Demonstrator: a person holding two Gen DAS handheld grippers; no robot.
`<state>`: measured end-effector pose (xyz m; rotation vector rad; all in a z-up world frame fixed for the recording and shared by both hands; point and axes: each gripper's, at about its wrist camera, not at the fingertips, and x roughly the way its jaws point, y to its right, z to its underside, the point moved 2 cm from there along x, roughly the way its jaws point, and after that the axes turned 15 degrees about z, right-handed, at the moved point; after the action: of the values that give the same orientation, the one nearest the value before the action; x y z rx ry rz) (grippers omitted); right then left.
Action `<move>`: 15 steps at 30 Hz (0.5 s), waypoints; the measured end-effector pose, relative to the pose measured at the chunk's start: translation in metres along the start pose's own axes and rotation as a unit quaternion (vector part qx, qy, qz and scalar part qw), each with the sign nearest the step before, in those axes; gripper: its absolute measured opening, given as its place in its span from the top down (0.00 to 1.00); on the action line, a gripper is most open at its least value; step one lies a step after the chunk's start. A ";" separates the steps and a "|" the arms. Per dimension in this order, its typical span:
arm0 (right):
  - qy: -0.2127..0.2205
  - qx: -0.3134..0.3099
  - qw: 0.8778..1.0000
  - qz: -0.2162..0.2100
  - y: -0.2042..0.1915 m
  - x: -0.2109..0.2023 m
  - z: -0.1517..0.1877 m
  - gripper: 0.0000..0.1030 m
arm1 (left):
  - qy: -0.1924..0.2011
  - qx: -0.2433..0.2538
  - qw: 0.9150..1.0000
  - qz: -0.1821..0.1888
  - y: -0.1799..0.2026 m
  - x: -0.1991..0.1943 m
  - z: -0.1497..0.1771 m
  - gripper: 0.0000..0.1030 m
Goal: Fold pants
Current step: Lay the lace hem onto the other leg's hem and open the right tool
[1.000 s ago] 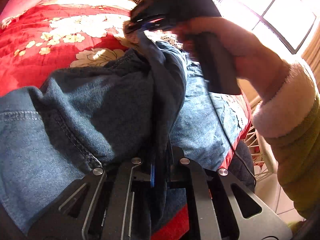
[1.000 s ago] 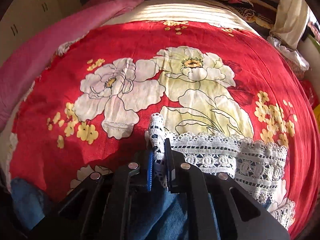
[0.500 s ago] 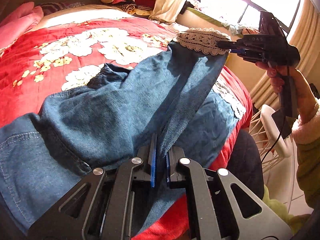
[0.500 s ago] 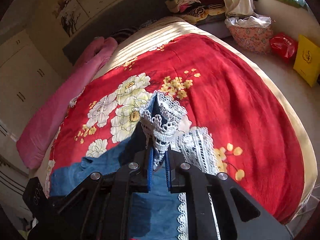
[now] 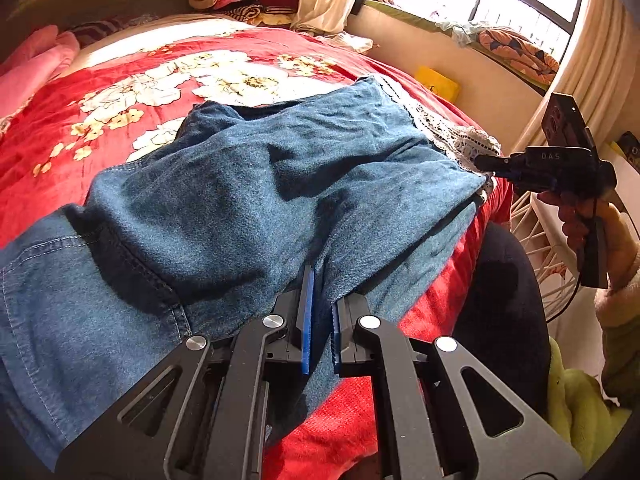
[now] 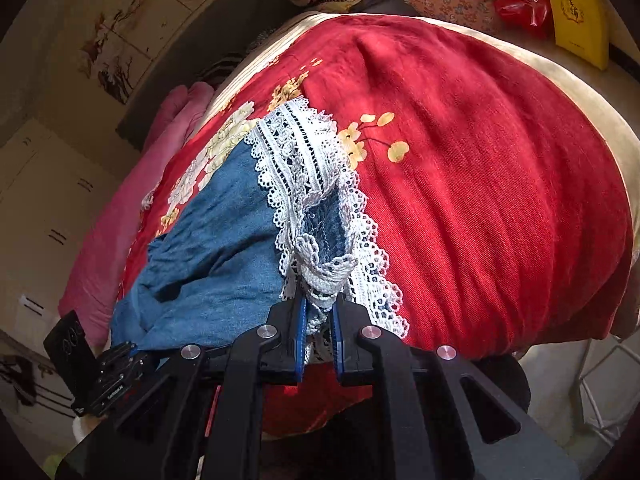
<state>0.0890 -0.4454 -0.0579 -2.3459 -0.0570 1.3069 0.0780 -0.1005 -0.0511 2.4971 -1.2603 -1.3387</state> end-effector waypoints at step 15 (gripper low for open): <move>-0.017 0.017 0.999 -0.021 0.014 -0.003 0.015 0.86 | -0.029 0.026 0.999 -0.011 0.003 -0.006 0.016 1.00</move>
<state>0.0727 -0.4531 -0.0684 -2.2820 -0.0943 1.3164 0.0623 -0.0937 -0.0562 2.5312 -1.3002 -1.4117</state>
